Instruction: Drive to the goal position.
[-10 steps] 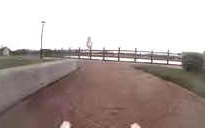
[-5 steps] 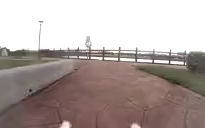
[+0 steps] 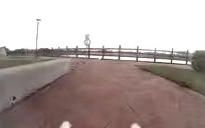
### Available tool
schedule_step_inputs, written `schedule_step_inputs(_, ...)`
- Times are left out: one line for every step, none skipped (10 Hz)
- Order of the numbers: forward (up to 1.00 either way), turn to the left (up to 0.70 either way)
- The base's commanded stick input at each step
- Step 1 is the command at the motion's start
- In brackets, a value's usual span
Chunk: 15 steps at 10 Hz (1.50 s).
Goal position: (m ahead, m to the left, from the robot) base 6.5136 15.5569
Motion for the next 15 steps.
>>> schedule_step_inputs(0.7,0.0)
schedule_step_inputs(0.7,0.0)
schedule_step_inputs(0.7,0.0)
schedule_step_inputs(0.7,0.0)
schedule_step_inputs(0.7,0.0)
schedule_step_inputs(0.7,0.0)
schedule_step_inputs(0.7,0.0)
schedule_step_inputs(0.7,0.0)
schedule_step_inputs(0.7,0.0)
schedule_step_inputs(0.7,0.0)
schedule_step_inputs(0.7,0.0)
schedule_step_inputs(0.7,0.0)
schedule_step_inputs(0.7,0.0)
schedule_step_inputs(0.7,0.0)
schedule_step_inputs(0.7,0.0)
